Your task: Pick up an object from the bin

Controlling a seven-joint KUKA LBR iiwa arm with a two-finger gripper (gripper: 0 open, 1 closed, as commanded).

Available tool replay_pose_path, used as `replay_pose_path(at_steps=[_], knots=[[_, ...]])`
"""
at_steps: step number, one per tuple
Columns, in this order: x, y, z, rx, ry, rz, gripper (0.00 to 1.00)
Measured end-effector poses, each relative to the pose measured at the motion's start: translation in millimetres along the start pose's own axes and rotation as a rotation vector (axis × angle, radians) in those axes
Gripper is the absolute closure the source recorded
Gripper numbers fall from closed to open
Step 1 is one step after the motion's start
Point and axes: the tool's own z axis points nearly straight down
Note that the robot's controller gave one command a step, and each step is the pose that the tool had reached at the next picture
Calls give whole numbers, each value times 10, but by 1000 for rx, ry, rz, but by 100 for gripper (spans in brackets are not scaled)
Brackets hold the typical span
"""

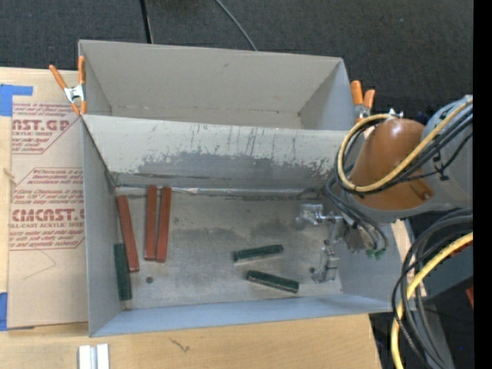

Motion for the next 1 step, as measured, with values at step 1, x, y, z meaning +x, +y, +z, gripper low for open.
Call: replay_pose_path(at_steps=[1], knots=[[-120,128,84,1,1,221,0]])
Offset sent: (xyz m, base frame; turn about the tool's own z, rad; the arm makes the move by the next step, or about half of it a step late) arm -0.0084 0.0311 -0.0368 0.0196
